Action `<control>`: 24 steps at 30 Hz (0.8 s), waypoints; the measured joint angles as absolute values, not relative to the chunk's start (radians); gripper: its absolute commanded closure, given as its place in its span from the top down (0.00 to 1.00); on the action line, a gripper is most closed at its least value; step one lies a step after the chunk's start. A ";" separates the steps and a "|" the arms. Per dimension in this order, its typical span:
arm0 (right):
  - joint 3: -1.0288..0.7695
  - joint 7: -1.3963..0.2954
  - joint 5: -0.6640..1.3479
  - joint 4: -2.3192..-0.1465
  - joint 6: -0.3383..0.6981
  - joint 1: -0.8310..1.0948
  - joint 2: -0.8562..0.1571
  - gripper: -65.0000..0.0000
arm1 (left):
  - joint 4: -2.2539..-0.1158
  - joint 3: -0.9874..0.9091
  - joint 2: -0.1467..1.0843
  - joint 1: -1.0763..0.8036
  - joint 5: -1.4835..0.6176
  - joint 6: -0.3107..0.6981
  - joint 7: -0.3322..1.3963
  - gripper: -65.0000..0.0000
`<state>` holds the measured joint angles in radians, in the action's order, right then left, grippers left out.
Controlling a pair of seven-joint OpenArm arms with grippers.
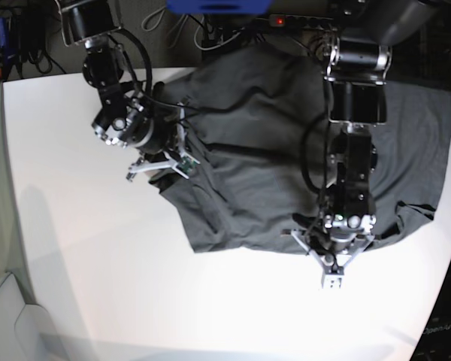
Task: Layout the t-shirt on the table in an organized manner, then fold the t-shirt properly
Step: 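Move both grippers inward on the shirt and regrasp the fabric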
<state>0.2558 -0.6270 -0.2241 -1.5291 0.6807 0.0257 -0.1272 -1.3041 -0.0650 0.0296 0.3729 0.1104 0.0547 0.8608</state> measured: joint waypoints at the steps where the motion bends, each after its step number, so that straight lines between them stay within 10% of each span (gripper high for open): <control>1: 0.256 -0.627 -0.224 -1.529 0.681 0.025 -0.128 0.10 | -1.319 -0.065 0.004 0.374 0.114 0.052 0.881 0.10; 8: 0.255 -0.620 -0.220 -1.527 0.681 0.026 -0.126 0.10 | -1.319 0.059 -0.159 0.336 0.102 0.057 0.927 0.10; 24: 0.250 -0.661 -0.232 -1.531 0.692 -0.010 -0.131 0.10 | -1.150 0.145 -0.047 0.266 0.084 0.057 0.834 0.10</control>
<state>0.2501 -0.6605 -0.2321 -1.5307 0.6922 -0.0105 -0.1314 -1.1500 0.1452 -0.0475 0.2661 0.0845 0.0574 0.8337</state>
